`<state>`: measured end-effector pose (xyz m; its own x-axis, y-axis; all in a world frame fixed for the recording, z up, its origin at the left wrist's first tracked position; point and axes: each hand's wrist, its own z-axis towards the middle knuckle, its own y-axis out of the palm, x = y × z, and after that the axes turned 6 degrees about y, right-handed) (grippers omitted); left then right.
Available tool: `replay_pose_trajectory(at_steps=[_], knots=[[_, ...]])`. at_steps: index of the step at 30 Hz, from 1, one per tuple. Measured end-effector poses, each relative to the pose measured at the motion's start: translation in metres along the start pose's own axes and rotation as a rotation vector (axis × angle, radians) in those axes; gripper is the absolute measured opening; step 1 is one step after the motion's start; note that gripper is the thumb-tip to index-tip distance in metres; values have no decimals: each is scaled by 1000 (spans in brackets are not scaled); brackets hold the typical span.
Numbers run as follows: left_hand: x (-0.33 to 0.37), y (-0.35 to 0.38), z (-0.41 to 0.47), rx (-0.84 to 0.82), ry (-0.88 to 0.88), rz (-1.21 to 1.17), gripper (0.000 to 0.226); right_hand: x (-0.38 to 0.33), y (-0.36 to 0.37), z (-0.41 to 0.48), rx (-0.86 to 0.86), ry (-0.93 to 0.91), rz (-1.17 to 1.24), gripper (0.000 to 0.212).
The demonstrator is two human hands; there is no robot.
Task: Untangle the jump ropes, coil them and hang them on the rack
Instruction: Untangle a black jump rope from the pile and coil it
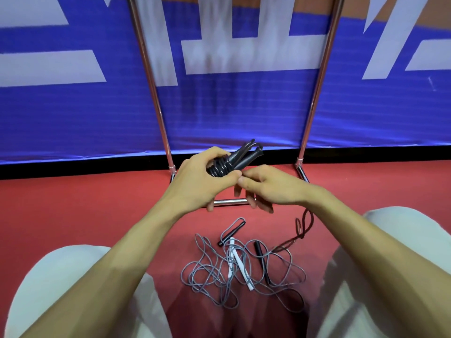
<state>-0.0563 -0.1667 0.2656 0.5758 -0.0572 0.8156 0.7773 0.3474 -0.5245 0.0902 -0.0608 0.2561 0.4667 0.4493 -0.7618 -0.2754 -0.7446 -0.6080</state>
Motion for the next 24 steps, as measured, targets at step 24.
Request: replay_pose_trajectory(at_steps=[24], knots=[[-16,10,2,-315,105,489,26,8,-19,-8,534,-423,-470,17]])
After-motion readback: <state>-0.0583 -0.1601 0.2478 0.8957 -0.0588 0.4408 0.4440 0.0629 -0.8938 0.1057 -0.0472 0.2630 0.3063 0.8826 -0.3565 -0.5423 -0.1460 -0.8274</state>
